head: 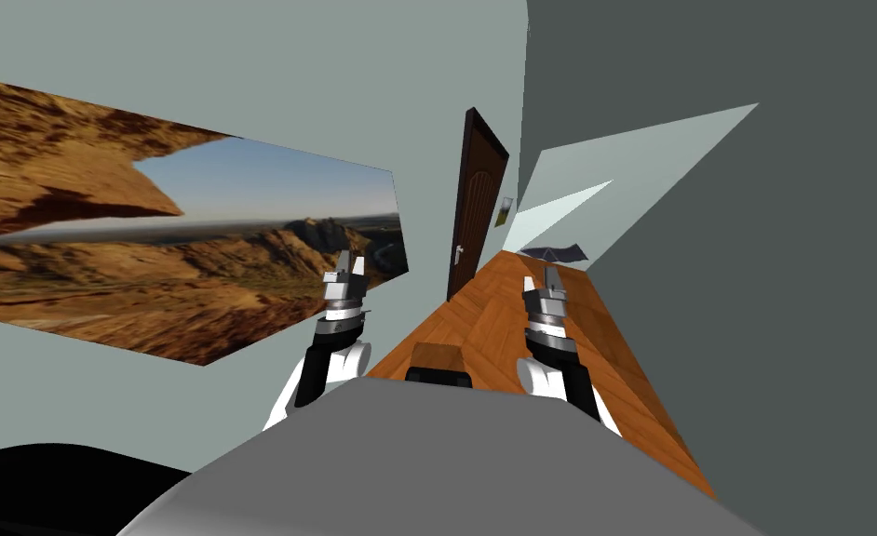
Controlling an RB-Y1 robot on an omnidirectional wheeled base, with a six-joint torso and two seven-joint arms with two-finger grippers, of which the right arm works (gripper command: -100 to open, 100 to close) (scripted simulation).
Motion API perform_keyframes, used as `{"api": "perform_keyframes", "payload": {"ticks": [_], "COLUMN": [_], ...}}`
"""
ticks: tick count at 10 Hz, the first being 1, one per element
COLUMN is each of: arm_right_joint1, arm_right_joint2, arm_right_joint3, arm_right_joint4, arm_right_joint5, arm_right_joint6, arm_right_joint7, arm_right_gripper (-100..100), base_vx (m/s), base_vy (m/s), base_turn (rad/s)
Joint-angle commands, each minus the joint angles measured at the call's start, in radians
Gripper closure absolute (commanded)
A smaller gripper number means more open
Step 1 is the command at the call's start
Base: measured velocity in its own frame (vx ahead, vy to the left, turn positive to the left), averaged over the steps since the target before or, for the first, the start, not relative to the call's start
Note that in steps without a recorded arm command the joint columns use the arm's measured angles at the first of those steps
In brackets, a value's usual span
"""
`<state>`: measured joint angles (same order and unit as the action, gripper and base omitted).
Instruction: Pull the door open
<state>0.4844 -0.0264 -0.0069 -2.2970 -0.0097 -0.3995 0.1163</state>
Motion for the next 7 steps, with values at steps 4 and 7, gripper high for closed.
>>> {"api": "perform_keyframes", "payload": {"ticks": [4, 7], "arm_right_joint1": [-0.053, -0.083], "arm_right_joint2": [-0.036, -0.055], "arm_right_joint3": [0.011, 0.021], "arm_right_joint4": [0.099, 0.163], "arm_right_joint5": [0.054, 0.09], "arm_right_joint6": [0.001, 0.0], "arm_right_joint7": [0.069, 0.115], "arm_right_gripper": [-100, -100], "base_vx": [0.157, 0.165], "base_vy": [-0.089, -0.115], "base_turn": [0.106, 0.114]}}
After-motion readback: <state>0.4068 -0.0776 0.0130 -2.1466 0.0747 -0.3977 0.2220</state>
